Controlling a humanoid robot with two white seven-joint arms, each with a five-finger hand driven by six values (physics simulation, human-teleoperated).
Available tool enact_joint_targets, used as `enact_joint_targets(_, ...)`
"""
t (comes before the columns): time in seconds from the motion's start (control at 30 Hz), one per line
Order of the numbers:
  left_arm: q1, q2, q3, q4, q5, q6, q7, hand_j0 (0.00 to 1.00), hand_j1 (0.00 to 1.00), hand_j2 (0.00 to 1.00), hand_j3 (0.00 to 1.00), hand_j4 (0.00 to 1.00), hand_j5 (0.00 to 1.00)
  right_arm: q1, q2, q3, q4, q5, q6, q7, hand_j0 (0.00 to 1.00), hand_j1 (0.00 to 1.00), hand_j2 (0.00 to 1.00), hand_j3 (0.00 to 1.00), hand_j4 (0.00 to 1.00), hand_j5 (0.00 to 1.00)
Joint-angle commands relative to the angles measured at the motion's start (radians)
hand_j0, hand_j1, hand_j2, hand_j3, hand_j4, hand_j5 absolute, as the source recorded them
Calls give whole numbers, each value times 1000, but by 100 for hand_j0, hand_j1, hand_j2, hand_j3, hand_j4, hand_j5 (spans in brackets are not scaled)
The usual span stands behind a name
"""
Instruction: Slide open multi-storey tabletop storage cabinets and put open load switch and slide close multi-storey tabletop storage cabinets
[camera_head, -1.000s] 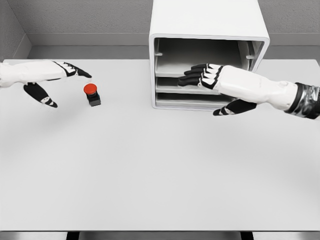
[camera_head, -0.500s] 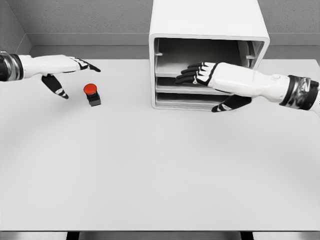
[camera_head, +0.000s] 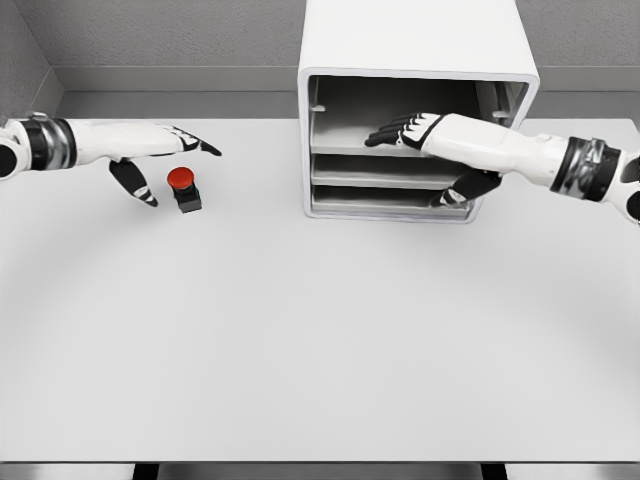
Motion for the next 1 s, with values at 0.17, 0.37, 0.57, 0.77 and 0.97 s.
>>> enact_joint_targets(0.17,17,-18,1,5,3,1,-1,100,100,100,100,100,100,-8,40,-1,80,-6,2,16,100,100,100,100,100,100)
enact_joint_targets(0.37,29,-32,-1,6,1,1,-2,100,100,100,100,100,100,-9,76,-1,128,29,2,16,100,100,100,100,100,100)
enact_joint_targets(0.57,31,-32,-1,18,1,1,0,82,82,82,82,82,82,-9,92,-1,158,40,2,25,100,100,100,100,100,100)
enact_joint_targets(0.77,40,-52,4,52,-19,1,4,82,82,82,82,82,82,-6,98,2,169,41,2,37,100,100,100,100,100,100)
enact_joint_targets(0.97,40,-55,5,69,-20,1,6,82,82,82,82,82,82,-2,79,6,126,43,2,51,100,100,100,100,100,100)
